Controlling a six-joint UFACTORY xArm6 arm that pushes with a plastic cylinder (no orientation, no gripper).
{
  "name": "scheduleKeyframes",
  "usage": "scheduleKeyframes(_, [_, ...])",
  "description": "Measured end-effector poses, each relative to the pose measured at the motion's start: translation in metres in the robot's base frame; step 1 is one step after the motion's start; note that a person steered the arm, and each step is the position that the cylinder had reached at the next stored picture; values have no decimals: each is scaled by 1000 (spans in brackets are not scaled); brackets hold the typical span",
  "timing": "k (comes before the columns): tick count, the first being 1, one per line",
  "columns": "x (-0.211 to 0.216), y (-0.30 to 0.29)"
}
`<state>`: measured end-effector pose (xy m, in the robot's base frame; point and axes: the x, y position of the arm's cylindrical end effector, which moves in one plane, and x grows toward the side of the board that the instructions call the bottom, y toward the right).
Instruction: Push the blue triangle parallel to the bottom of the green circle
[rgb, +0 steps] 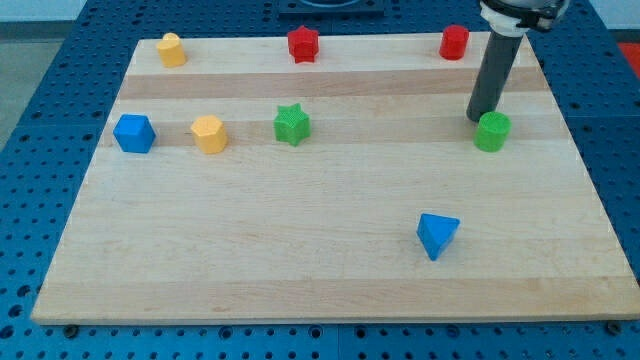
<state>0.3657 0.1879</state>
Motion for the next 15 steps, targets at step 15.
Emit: scheduleKeyframes(15, [208, -69])
